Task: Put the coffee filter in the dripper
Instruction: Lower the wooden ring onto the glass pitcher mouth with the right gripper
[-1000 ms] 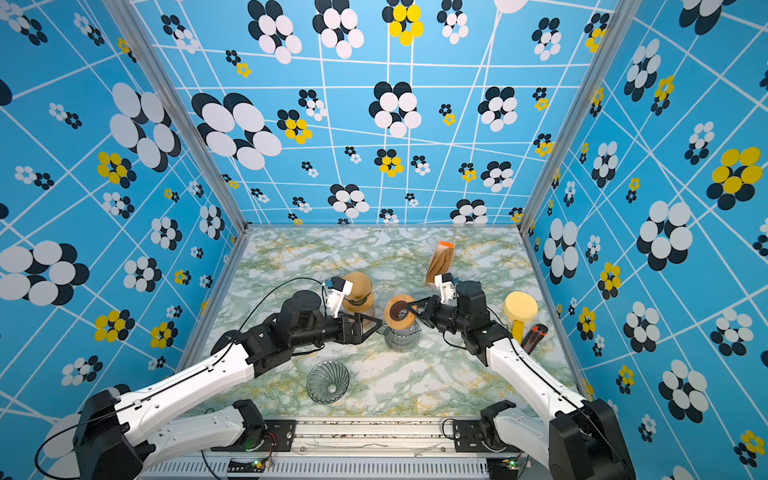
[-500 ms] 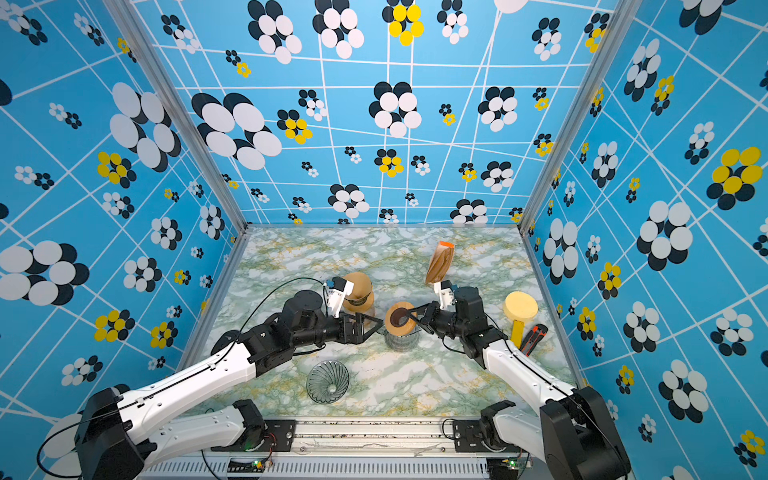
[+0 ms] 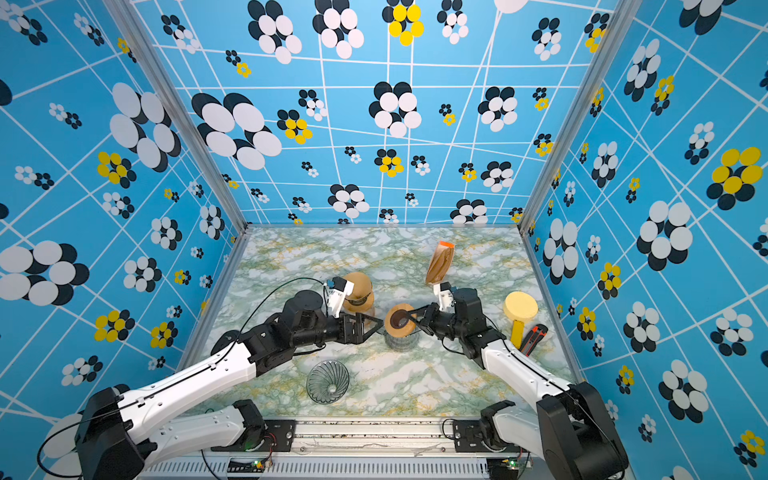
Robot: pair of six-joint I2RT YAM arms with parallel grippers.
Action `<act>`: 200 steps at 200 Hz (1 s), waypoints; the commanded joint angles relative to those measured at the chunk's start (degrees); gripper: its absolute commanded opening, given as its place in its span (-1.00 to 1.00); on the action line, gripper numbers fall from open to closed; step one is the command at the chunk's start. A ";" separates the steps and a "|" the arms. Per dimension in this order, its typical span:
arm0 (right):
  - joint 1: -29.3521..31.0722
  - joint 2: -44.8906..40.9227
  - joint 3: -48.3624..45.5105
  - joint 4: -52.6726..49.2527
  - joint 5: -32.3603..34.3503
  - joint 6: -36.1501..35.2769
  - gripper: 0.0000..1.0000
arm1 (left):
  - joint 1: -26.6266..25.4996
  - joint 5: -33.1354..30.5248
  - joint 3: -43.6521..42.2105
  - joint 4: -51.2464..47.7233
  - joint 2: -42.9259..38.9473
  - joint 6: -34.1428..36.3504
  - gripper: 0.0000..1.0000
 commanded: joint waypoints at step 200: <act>-1.71 0.28 -1.66 -1.98 1.31 -2.13 -0.35 | 0.38 0.94 0.37 2.56 0.10 -0.02 0.98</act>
